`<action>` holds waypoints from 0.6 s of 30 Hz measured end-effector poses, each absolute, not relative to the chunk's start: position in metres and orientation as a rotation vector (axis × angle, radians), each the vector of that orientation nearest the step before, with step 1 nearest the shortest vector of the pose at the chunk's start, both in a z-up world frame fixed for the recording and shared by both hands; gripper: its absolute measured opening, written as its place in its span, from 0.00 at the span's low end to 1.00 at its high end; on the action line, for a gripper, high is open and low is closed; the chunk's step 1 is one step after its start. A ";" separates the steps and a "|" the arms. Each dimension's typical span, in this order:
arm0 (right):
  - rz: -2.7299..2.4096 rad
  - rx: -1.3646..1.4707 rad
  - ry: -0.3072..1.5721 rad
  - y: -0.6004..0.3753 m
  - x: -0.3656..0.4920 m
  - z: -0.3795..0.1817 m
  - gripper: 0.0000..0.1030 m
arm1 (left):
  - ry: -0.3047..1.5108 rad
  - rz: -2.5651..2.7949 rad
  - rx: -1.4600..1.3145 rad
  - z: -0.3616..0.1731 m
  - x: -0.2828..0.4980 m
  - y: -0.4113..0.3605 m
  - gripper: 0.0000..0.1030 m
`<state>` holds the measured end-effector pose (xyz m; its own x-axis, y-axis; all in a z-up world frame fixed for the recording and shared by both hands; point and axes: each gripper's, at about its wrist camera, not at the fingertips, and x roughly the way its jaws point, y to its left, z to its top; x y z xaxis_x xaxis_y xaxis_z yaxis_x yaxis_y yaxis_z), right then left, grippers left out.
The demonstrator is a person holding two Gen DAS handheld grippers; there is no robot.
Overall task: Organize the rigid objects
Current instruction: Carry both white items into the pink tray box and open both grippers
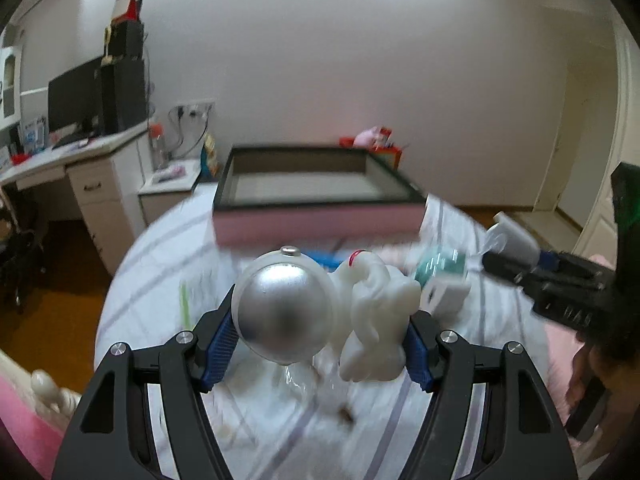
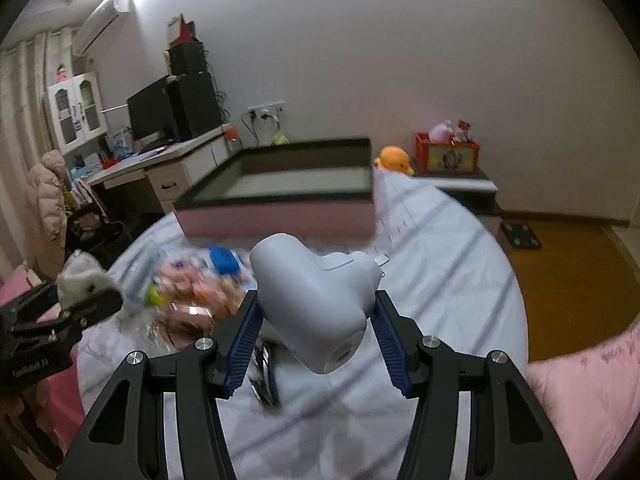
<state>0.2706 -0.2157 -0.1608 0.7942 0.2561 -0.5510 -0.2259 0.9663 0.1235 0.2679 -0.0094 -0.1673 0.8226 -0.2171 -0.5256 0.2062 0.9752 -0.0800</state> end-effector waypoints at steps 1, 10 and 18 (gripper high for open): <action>0.267 0.047 0.593 -0.213 0.275 -0.155 0.55 | 0.540 -0.228 -0.012 -0.158 0.275 -0.012 0.69; 0.325 0.000 0.592 -0.186 0.354 -0.121 0.55 | 0.549 -0.266 0.019 -0.123 0.373 -0.016 0.69; 0.341 -0.068 0.740 -0.158 0.455 -0.132 0.55 | 0.702 -0.242 0.069 -0.137 0.483 -0.012 0.69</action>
